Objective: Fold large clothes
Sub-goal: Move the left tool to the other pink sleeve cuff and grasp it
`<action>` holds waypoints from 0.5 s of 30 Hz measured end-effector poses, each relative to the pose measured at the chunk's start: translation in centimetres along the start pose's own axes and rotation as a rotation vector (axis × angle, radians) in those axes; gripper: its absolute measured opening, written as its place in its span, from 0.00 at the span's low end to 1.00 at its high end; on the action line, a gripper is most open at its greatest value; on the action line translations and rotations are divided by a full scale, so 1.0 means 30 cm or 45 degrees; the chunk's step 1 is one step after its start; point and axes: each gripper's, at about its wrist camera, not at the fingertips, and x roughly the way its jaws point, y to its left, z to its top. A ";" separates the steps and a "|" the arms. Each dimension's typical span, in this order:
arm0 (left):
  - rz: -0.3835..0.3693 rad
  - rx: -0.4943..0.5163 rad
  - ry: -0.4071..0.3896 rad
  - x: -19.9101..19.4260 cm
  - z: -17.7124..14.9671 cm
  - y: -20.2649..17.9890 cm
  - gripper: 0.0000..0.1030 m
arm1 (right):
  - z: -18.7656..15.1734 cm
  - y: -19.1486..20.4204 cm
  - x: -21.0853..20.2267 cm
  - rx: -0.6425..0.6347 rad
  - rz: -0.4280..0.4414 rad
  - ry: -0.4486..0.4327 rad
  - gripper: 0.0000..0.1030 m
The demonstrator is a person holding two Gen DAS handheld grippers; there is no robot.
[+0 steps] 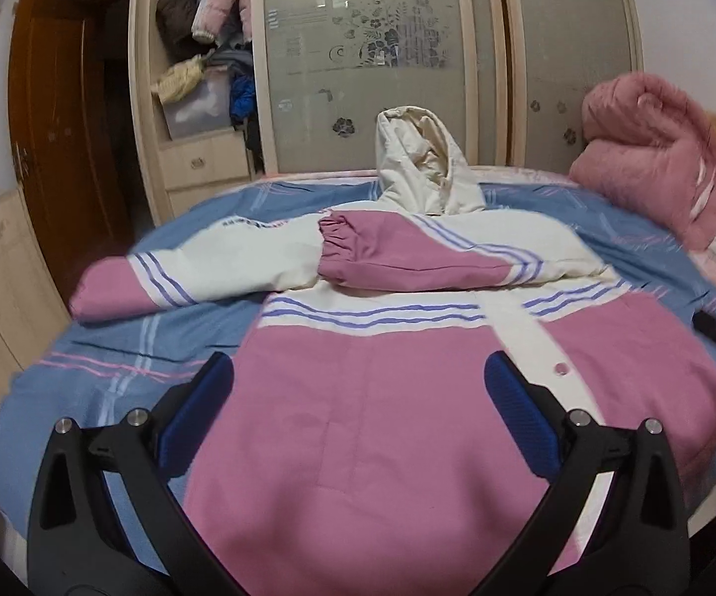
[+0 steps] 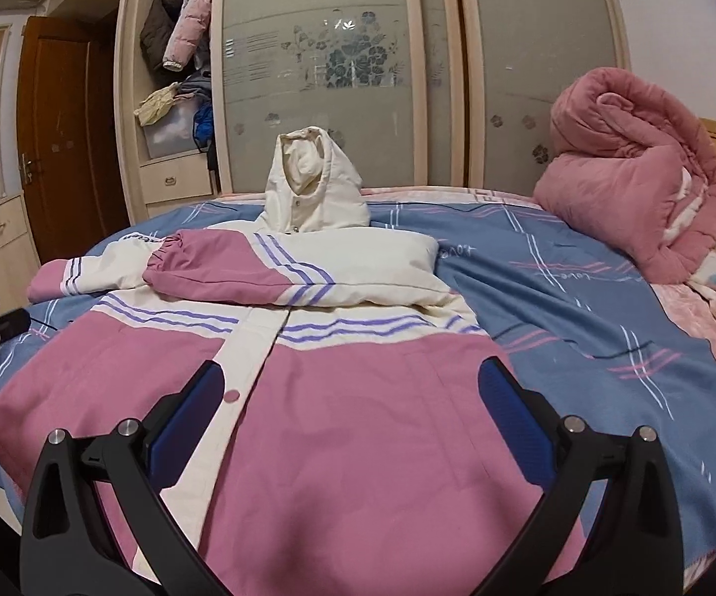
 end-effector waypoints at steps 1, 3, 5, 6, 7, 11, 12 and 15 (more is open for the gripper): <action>-0.012 -0.028 0.003 -0.005 0.001 0.011 0.98 | -0.004 0.000 -0.005 0.003 -0.003 -0.001 0.99; -0.031 -0.069 -0.003 -0.014 0.006 0.029 0.98 | -0.013 0.006 -0.012 -0.003 -0.012 -0.001 0.99; -0.033 -0.068 -0.012 -0.022 0.005 0.026 0.98 | -0.016 0.006 -0.011 -0.008 -0.026 -0.003 0.99; -0.029 -0.060 -0.017 -0.026 0.002 0.023 0.98 | -0.017 0.004 -0.006 -0.004 -0.029 0.000 0.99; -0.026 -0.052 -0.020 -0.027 0.002 0.020 0.98 | -0.016 0.004 -0.002 -0.002 -0.028 0.002 0.99; -0.023 -0.046 -0.002 -0.010 -0.004 0.022 0.98 | -0.015 0.006 0.013 0.003 -0.031 0.009 0.99; -0.020 -0.048 0.001 -0.007 -0.005 0.026 0.98 | -0.015 0.011 0.015 0.002 -0.029 0.009 0.99; -0.006 -0.050 -0.001 -0.002 -0.006 0.030 0.98 | -0.014 0.026 0.016 -0.014 -0.024 0.004 0.99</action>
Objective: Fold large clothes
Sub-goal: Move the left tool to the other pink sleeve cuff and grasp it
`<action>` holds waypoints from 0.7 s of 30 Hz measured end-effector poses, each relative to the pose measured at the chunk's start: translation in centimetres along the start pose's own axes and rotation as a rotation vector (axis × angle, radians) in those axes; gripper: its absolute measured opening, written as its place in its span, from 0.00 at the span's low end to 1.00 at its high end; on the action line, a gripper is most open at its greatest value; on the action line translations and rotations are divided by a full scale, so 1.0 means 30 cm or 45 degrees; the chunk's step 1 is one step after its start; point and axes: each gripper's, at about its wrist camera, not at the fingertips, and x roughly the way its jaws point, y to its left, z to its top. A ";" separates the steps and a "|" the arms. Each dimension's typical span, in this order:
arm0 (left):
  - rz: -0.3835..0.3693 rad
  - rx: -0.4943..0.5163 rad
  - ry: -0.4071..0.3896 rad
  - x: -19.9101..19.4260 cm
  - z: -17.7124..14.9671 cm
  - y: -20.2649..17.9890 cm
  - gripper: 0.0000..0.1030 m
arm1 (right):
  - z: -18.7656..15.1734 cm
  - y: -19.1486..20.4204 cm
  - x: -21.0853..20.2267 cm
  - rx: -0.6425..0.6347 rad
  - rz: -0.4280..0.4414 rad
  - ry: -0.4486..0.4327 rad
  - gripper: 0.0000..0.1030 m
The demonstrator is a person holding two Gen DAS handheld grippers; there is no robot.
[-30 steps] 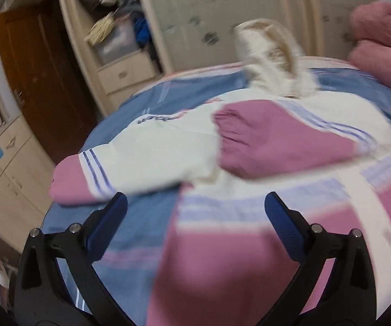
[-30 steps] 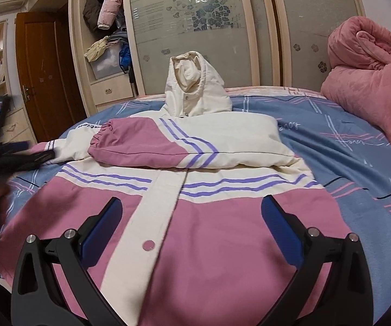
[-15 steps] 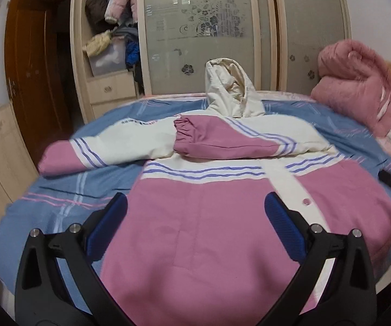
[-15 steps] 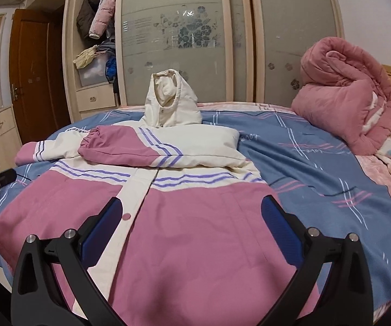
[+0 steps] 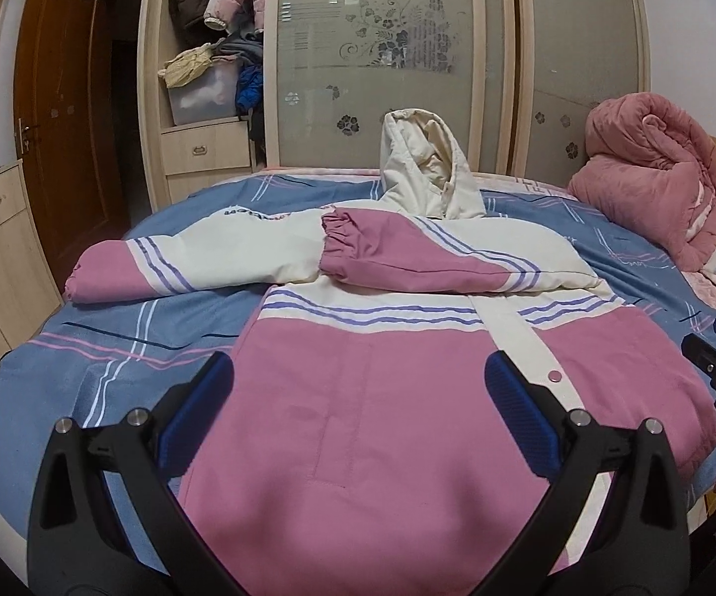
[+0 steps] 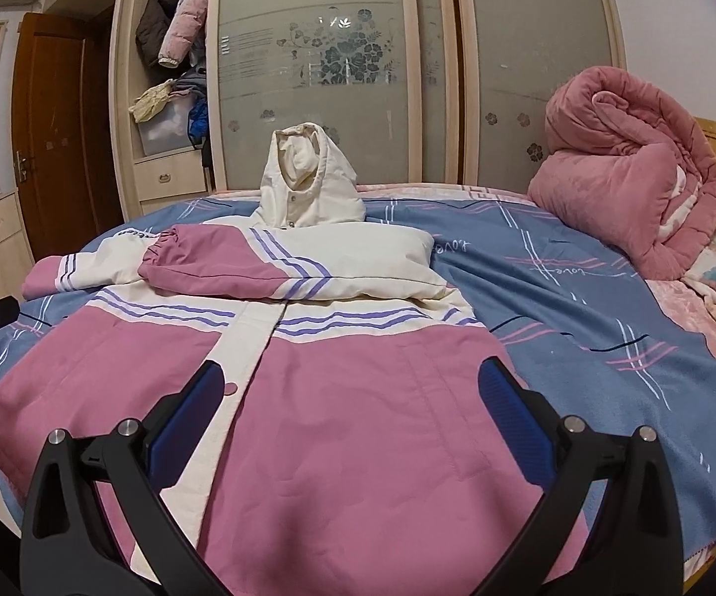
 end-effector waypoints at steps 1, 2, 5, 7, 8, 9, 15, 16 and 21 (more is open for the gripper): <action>0.000 -0.003 -0.001 0.001 0.000 0.002 0.98 | 0.000 0.003 0.000 -0.004 0.002 0.000 0.99; -0.002 -0.005 0.000 0.003 0.001 0.002 0.98 | 0.000 0.005 0.002 -0.006 0.006 0.002 0.99; -0.008 -0.011 0.002 0.008 0.001 0.000 0.98 | 0.000 0.008 0.007 -0.004 0.008 0.007 0.99; -0.016 -0.009 0.003 0.010 0.000 -0.004 0.98 | 0.000 0.006 0.008 -0.004 0.009 0.007 0.99; -0.019 -0.009 0.003 0.011 -0.001 -0.004 0.98 | -0.001 0.006 0.008 -0.004 0.010 0.007 0.99; -0.022 -0.008 0.005 0.012 -0.002 -0.006 0.98 | -0.001 0.006 0.008 -0.005 0.009 0.007 0.99; -0.035 -0.010 0.018 0.021 -0.004 -0.012 0.98 | -0.005 0.005 0.014 -0.003 0.009 0.015 0.99; -0.034 -0.012 0.016 0.020 -0.004 -0.012 0.98 | -0.005 0.005 0.014 -0.003 0.009 0.013 0.99; -0.024 -0.034 0.012 0.028 -0.002 0.010 0.98 | -0.011 -0.007 0.015 0.008 0.008 0.009 0.99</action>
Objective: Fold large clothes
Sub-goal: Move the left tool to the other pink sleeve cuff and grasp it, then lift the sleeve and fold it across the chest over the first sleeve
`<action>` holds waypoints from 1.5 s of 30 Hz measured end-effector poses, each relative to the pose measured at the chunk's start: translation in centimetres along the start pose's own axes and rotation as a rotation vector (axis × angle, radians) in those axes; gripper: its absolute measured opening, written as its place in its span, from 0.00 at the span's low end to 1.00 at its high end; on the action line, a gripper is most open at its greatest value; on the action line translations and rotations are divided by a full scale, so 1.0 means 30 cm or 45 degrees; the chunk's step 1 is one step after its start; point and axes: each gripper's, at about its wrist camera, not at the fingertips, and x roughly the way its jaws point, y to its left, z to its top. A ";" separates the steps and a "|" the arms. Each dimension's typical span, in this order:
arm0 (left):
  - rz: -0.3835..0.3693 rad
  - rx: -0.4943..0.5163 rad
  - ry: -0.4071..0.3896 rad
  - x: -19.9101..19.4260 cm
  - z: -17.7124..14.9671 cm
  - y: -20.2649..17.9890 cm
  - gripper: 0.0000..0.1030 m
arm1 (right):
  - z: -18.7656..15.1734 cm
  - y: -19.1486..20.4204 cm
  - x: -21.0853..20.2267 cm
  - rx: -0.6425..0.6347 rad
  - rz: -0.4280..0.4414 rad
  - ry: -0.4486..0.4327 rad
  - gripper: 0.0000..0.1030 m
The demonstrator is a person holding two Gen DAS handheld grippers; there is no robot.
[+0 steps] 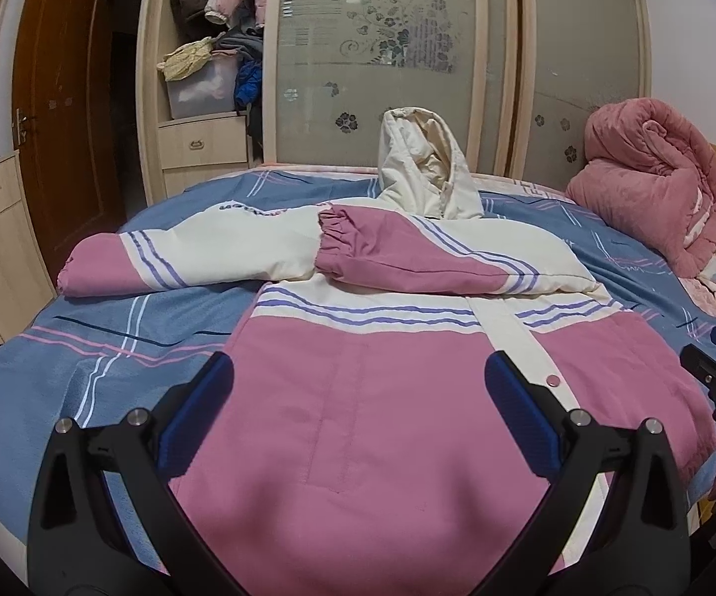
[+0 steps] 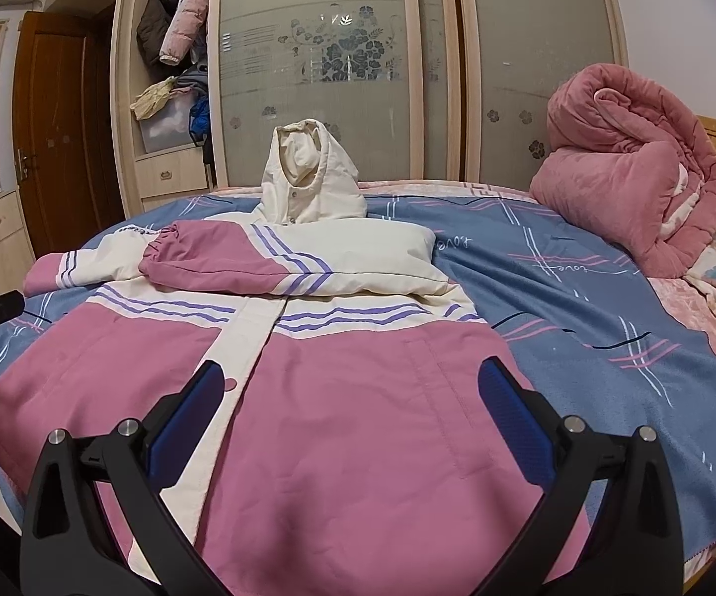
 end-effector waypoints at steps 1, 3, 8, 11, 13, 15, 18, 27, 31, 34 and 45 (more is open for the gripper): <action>0.000 -0.010 0.005 0.003 0.001 0.008 0.98 | 0.000 -0.004 0.000 0.002 0.000 -0.002 0.99; -0.001 -0.032 0.013 0.010 0.003 0.028 0.98 | -0.001 -0.008 -0.002 0.006 0.002 -0.005 0.99; -0.065 -0.109 -0.001 0.010 0.025 0.109 0.98 | 0.000 -0.007 -0.004 0.008 0.014 -0.006 0.99; -0.107 -0.227 -0.022 0.013 0.046 0.222 0.98 | -0.001 -0.002 -0.007 0.003 0.026 -0.002 0.99; -0.132 -0.332 -0.030 0.024 0.058 0.316 0.98 | 0.001 -0.002 -0.009 0.001 0.034 -0.002 0.99; -0.161 -0.514 -0.044 0.041 0.066 0.462 0.98 | 0.001 -0.001 -0.010 0.000 0.045 0.000 0.99; -0.218 -0.806 -0.104 0.064 0.043 0.671 0.98 | 0.003 0.000 -0.008 -0.003 0.055 0.002 0.99; -0.455 -1.441 -0.216 0.253 -0.039 1.137 0.98 | -0.003 0.017 0.046 0.017 0.094 0.049 0.99; -0.449 -1.447 -0.150 0.411 0.011 1.241 0.98 | -0.005 0.044 0.064 0.010 0.117 0.061 0.99; -0.430 -1.510 -0.117 0.497 0.009 1.293 0.98 | -0.012 0.066 0.082 -0.004 0.126 0.079 0.99; -0.160 -1.603 -0.012 0.709 0.003 1.410 0.54 | -0.015 0.082 0.151 0.008 0.131 0.123 0.99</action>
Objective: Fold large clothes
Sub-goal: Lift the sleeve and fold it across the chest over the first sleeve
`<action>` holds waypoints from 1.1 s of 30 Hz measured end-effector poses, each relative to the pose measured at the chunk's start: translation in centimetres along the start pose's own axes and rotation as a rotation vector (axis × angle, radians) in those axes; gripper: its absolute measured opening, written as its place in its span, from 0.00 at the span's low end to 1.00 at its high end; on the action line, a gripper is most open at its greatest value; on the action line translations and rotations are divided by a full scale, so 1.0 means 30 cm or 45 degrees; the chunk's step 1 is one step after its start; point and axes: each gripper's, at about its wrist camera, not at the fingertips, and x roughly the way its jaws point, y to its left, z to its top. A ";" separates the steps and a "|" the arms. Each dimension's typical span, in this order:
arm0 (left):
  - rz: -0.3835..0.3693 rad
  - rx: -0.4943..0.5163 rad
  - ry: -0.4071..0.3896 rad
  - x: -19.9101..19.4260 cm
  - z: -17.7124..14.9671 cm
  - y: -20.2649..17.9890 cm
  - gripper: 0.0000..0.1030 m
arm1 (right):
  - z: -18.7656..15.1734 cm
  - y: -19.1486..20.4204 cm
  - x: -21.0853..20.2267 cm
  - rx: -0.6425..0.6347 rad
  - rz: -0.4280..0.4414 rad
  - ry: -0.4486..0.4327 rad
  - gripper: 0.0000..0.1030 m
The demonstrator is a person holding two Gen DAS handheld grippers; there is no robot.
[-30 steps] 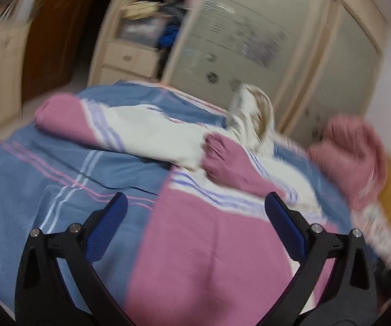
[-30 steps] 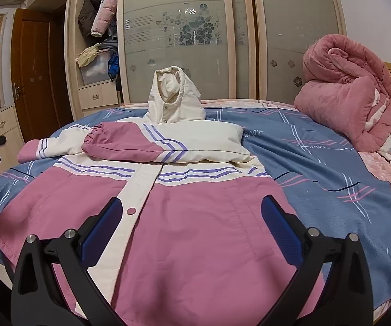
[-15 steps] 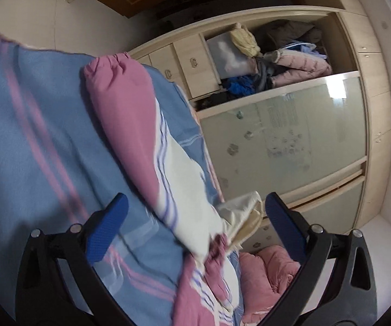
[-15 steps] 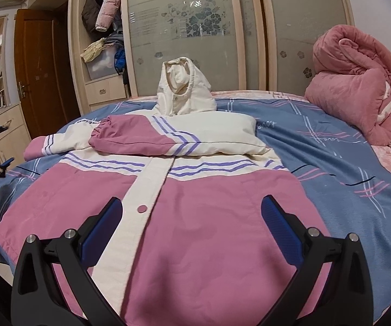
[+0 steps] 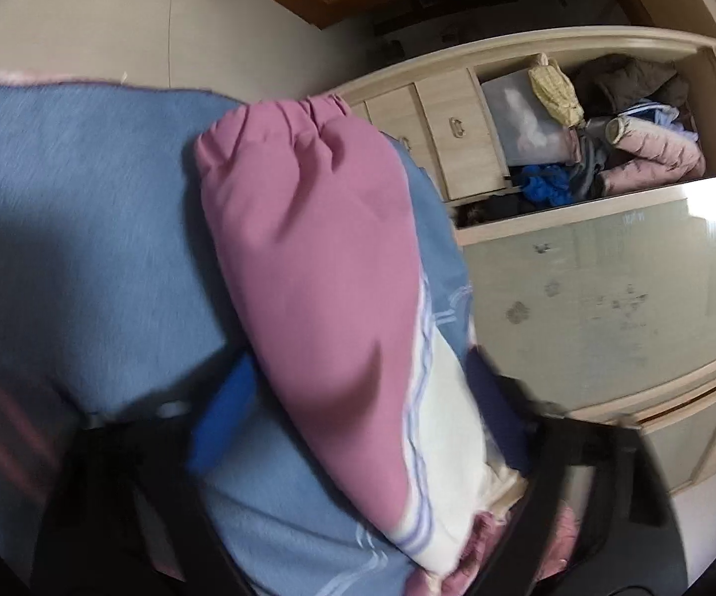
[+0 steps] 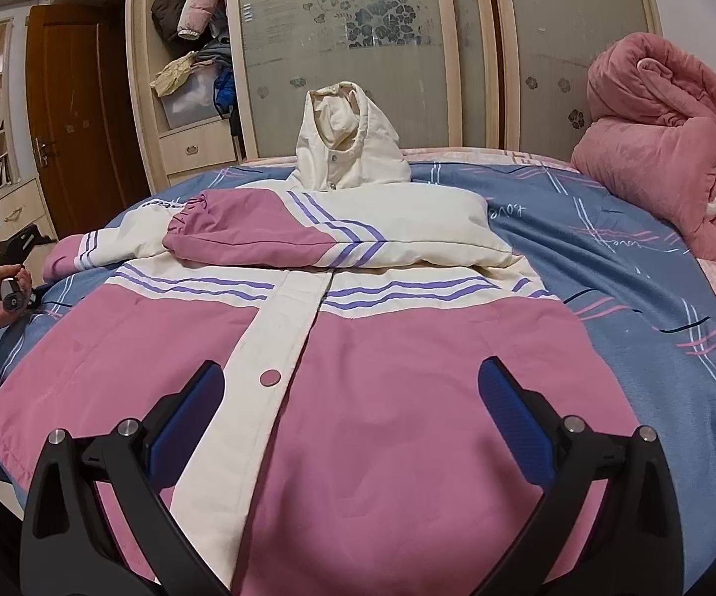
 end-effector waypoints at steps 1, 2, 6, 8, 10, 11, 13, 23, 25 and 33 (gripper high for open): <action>0.043 0.012 -0.008 0.009 0.008 0.001 0.22 | 0.000 0.002 0.006 0.002 0.004 0.006 0.99; 0.053 0.021 -0.020 0.008 0.011 0.004 0.11 | 0.000 0.005 0.011 0.002 0.009 0.010 0.99; 0.117 0.317 -0.096 -0.010 -0.023 -0.110 0.05 | 0.002 0.025 0.018 -0.017 0.032 0.016 0.99; 0.210 0.546 -0.148 -0.022 -0.061 -0.224 0.04 | 0.006 0.026 0.015 -0.014 0.041 0.013 0.99; 0.271 0.776 -0.199 -0.029 -0.122 -0.359 0.04 | 0.012 0.023 0.012 -0.004 0.048 0.007 0.99; 0.299 0.908 -0.227 -0.029 -0.169 -0.444 0.04 | 0.015 0.019 0.008 0.002 0.050 0.001 0.99; 0.318 1.126 -0.285 -0.039 -0.284 -0.605 0.04 | 0.020 0.011 0.004 0.013 0.052 -0.003 0.99; 0.043 1.969 -0.057 0.050 -1.193 -1.069 0.05 | 0.027 -0.048 -0.027 0.074 0.052 -0.025 0.99; 0.054 2.073 0.056 0.136 -1.361 -1.041 0.05 | 0.027 -0.062 -0.032 0.090 0.053 -0.027 0.99; 0.277 2.021 0.414 0.431 -1.612 -0.786 0.21 | 0.030 -0.115 -0.037 0.141 0.049 -0.022 0.99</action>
